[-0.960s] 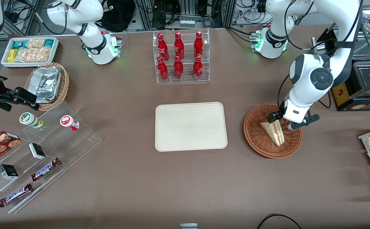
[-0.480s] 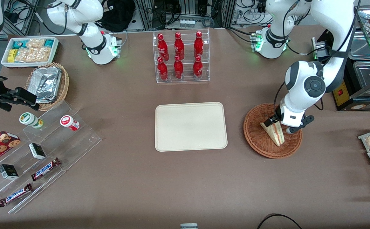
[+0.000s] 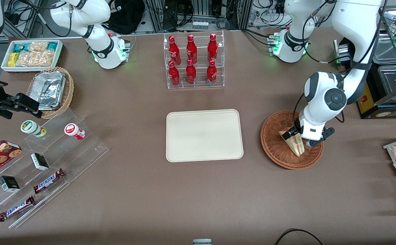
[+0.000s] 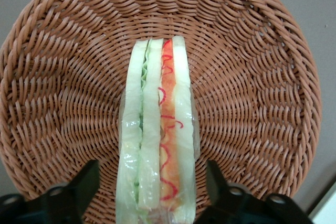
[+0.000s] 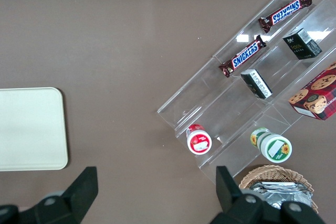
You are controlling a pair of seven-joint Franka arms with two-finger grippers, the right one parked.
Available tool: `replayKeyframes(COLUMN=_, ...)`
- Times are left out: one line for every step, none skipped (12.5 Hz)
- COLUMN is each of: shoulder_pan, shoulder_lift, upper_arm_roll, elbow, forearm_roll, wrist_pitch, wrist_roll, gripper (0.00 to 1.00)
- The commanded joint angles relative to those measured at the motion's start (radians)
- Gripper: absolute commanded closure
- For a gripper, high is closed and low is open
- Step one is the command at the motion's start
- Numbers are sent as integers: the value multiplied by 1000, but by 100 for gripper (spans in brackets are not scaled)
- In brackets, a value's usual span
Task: Place sandwich from basket to tray
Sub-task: 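Lower the left gripper and close it on the wrapped sandwich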
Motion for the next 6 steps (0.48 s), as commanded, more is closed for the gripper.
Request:
replayKeyframes(shoulder_pan=1, shoulder_lift=10, upper_arm_roll=-3, elbow=44, forearm_roll=3, wrist_pitch=-6, wrist_roll=-40, gripper=87)
replayKeyframes(shoulder_pan=1, shoulder_lift=10, upper_arm_roll=-4, elbow=56, forearm_roll=3, wrist_pitch=-16, wrist_roll=-40, gripper=89)
replayKeyframes(shoulder_pan=0, shoulder_lift=10, upper_arm_roll=-4, elbow=80, forearm_roll=3, wrist_pitch=-42, wrist_roll=-40, gripper=89)
replayKeyframes(shoulder_pan=-2, shoulder_lift=10, upper_arm_roll=-4, elbow=119, forearm_roll=4, wrist_pitch=-104, wrist_roll=-38, gripper=89)
replayKeyframes(shoulder_pan=-3, shoulder_lift=10, upper_arm_roll=-4, elbow=162, forearm_roll=6, wrist_pitch=-178, wrist_roll=-34, gripper=89)
replayKeyframes(shoulder_pan=-9, shoulder_lift=14, upper_arm_roll=-4, elbow=211, forearm_roll=10, wrist_pitch=-257, wrist_roll=-26, gripper=89)
